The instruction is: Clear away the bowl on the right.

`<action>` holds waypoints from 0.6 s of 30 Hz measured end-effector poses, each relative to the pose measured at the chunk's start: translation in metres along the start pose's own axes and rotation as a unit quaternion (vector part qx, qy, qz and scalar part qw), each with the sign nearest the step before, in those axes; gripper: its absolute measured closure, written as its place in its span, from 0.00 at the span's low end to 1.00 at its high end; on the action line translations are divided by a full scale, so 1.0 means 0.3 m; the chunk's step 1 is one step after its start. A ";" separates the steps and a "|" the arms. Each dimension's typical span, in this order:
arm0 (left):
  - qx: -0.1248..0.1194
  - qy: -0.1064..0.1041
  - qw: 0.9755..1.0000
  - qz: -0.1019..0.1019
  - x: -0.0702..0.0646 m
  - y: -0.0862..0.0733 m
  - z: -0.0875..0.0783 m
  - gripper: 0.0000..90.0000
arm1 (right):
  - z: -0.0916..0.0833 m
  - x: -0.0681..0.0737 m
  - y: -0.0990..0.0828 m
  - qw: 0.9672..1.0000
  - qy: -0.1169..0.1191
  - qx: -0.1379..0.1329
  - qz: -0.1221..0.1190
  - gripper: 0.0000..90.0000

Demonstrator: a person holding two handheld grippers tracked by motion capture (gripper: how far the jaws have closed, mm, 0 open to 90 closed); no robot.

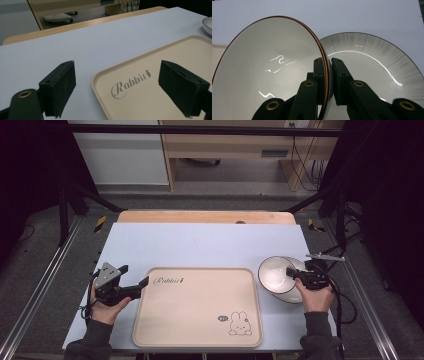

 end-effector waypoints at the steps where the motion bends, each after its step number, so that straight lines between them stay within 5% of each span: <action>1: 0.000 0.000 1.000 0.000 0.000 0.000 0.000 0.15 | -0.001 0.003 0.001 1.000 0.002 -0.002 -0.005 0.92; 18: 0.000 0.001 1.000 0.000 0.000 0.000 -0.001 0.15 | -0.012 0.086 0.008 0.999 0.030 -0.006 -0.029 0.92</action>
Point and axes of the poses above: each handheld gripper's, and its own axes: z roughly forward along the jaws, y roughly out of its top, x roughly to its left, the point moved 3 cm from there along z, roughly forward along the jaws, and after that the axes turned 14 degrees about -y, right-handed, at the moved point
